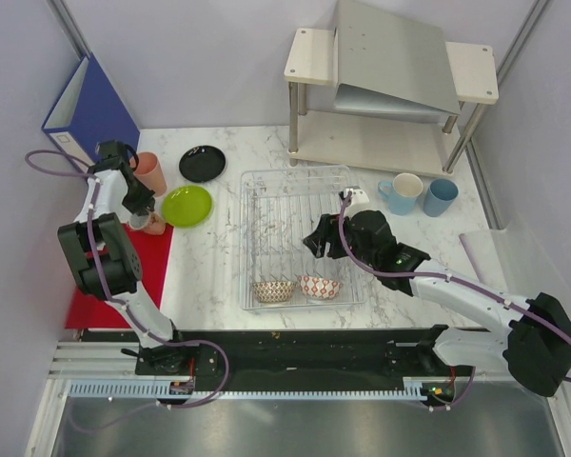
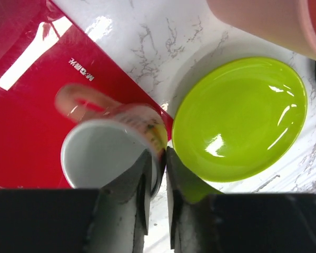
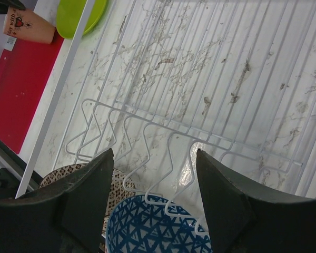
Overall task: Unload the mixed dishes from the dish rack
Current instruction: Place the cup at the center of the board.
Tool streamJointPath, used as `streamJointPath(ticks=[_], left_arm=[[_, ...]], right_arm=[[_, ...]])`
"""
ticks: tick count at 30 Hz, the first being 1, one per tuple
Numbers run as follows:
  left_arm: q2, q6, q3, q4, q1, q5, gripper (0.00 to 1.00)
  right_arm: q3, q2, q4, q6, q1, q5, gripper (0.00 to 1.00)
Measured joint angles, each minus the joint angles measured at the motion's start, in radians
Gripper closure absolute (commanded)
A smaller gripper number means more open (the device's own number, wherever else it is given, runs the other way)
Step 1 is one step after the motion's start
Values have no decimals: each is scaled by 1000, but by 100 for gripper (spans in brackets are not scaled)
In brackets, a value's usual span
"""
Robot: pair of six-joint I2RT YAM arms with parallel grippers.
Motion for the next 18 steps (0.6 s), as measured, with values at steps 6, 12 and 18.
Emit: streamJointPath(ticks=[6,12,18], left_arm=[[9,6,-21,22,0,0,97],[-22,6,-78,78,-9,-1,98],[-31,6,-74,70,-7,-29,98]], right_arm=[[0,3,1,0,0,0,29],[0,18,5,3,0,-4,29],[-2,18,9,2,0,-6,29]])
